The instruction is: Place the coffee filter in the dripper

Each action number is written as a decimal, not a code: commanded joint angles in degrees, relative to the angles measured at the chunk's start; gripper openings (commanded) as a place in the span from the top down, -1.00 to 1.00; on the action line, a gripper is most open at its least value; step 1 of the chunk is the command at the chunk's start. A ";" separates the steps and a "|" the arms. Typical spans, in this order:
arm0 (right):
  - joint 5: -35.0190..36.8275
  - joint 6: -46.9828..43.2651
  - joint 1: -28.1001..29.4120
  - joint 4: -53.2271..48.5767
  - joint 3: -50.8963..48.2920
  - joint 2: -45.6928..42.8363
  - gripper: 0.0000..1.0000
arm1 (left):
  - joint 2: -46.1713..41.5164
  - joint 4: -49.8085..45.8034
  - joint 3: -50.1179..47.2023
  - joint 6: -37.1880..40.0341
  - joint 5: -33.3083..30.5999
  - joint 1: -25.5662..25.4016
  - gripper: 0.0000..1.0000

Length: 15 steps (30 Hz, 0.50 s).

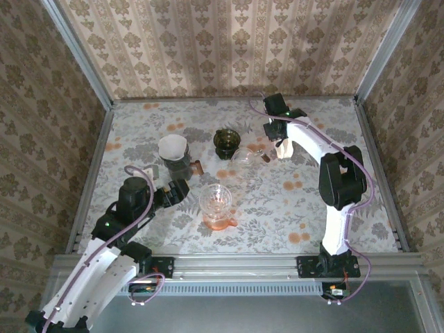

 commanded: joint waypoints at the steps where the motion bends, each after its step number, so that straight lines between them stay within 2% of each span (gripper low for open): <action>1: 1.36 -0.97 -0.53 -1.25 1.61 1.03 0.47 | -0.09 1.10 0.06 1.19 0.74 0.44 -0.99; 12: -0.04 -0.66 -0.95 -1.43 2.00 3.00 0.47 | -0.09 0.83 0.02 0.93 1.03 0.60 -1.00; 15: -0.20 -0.40 -0.95 -1.18 1.92 2.71 0.59 | -0.09 0.83 -0.11 0.86 0.92 0.60 -1.00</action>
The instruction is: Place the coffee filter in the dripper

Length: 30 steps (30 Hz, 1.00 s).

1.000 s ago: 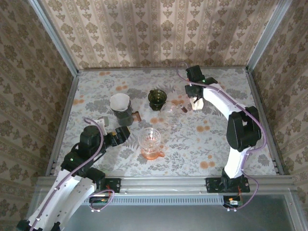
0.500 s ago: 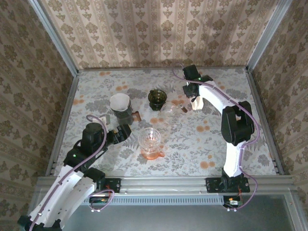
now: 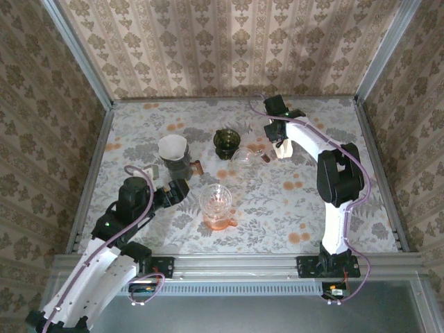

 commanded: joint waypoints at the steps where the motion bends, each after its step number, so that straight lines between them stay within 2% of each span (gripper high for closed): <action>1: 0.07 -0.23 -0.30 -1.00 1.49 -0.02 0.64 | -0.14 0.83 -0.11 0.88 0.52 0.42 -1.00; 6: -0.33 -0.22 -0.21 -0.37 0.95 -2.72 1.00 | -0.22 0.99 -0.32 0.77 0.59 0.54 -1.00; 21: -0.77 4.58 -0.03 -0.37 -5.76 -13.33 1.00 | -1.49 1.62 -1.25 -0.12 1.38 0.51 -1.00; 30: 2.47 8.74 2.77 -0.99 -13.58 -29.45 1.00 | -2.22 1.64 -0.90 0.00 2.50 0.57 -1.00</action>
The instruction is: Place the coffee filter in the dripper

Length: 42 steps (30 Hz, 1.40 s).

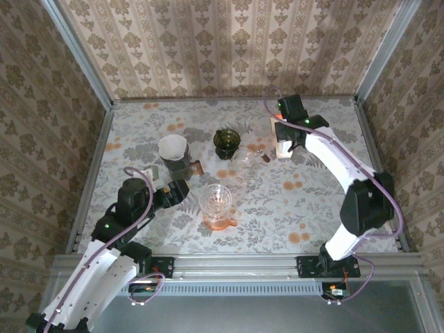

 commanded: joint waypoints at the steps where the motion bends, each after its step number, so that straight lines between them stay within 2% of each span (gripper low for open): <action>1: 2.80 3.56 2.40 -1.36 -2.93 -8.68 1.00 | -1.10 0.79 0.10 0.19 1.56 0.33 -1.00; 5: 4.04 6.42 8.14 -4.74 -6.73 -18.90 1.00 | -1.74 -0.50 0.42 1.17 1.91 0.34 -1.00; 10: 1.53 11.50 21.10 -13.73 -6.56 -26.41 1.00 | -1.96 -1.43 -0.11 1.76 2.72 0.37 -0.99; 15: -2.94 17.17 34.61 -25.40 0.30 -24.87 1.00 | -2.12 -2.84 0.82 3.47 2.55 0.33 -0.98; 18: -7.75 19.76 39.20 -31.27 6.17 -20.77 1.00 | -2.10 -3.12 1.38 4.43 2.90 0.33 -0.97; 26: -19.27 23.56 40.43 -41.73 19.35 -7.07 1.00 | -1.44 -2.74 2.96 6.70 7.09 0.15 -0.97; 31: -19.90 24.44 39.83 -47.64 27.23 1.19 1.00 | -1.38 -1.05 2.44 6.87 9.66 -0.58 -0.97; 42: -18.95 28.53 37.61 -51.01 35.43 13.19 1.00 | -1.82 -1.64 3.58 9.99 7.29 -6.93 -1.00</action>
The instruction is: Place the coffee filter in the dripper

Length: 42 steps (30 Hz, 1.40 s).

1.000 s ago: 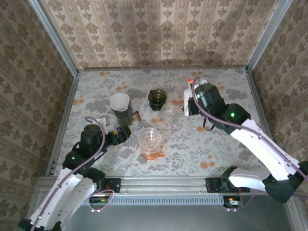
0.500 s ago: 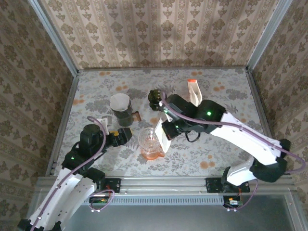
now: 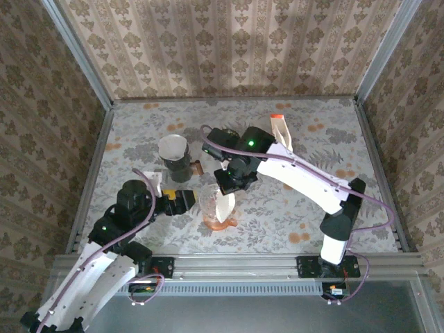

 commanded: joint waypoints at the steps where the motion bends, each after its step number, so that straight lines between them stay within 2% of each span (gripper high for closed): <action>1: 0.05 2.26 0.08 -4.34 3.80 2.86 1.00 | -0.36 0.18 1.74 2.60 -0.93 -2.45 -1.00; 11: 1.87 3.06 0.24 -4.49 5.85 5.47 0.94 | 2.04 4.32 2.01 3.41 -6.32 -9.31 -1.00; 19: 1.67 2.62 0.38 -3.58 5.82 5.99 0.89 | 2.48 12.03 0.12 2.03 -3.46 -10.28 -0.98; 26: 1.60 2.43 0.44 -2.69 5.85 6.09 0.84 | 4.72 15.02 -1.51 1.05 -1.28 -10.48 -0.61; 33: 1.89 2.44 0.44 -2.18 5.45 5.60 0.80 | 6.76 13.85 -1.60 1.14 -3.38 -10.49 -0.17; 38: 2.01 2.41 0.44 -1.25 4.30 4.77 0.75 | 8.54 13.57 -1.68 1.18 -3.73 -10.48 -0.03; 42: 2.85 1.92 0.44 -0.25 3.52 3.61 0.58 | 9.40 13.22 -1.68 0.98 -4.00 -10.47 0.01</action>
